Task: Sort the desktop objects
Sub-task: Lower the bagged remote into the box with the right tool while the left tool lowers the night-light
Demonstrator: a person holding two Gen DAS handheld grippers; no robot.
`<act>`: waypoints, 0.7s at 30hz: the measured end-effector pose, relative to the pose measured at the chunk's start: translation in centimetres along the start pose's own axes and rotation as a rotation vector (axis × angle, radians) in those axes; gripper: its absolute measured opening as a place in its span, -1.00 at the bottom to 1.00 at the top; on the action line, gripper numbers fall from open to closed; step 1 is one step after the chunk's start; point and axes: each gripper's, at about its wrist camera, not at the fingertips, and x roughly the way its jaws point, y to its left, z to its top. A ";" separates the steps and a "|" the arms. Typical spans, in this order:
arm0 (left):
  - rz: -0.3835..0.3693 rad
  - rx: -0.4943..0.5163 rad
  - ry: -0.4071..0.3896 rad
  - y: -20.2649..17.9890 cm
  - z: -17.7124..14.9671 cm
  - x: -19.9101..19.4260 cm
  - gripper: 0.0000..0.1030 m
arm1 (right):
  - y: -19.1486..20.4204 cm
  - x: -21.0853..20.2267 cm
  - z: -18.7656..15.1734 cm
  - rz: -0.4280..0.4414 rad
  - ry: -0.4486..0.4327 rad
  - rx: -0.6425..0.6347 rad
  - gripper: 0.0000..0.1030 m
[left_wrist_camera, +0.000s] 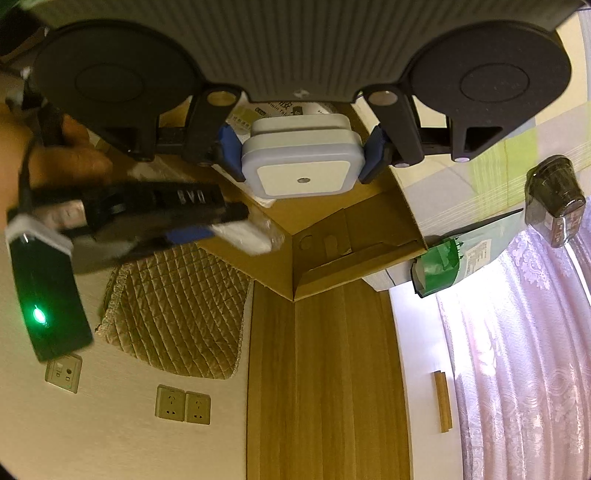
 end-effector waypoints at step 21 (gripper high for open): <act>-0.009 0.015 0.027 -0.4 0.0 1.8 0.17 | -1.1 -0.7 -1.3 -0.014 0.020 0.040 -0.28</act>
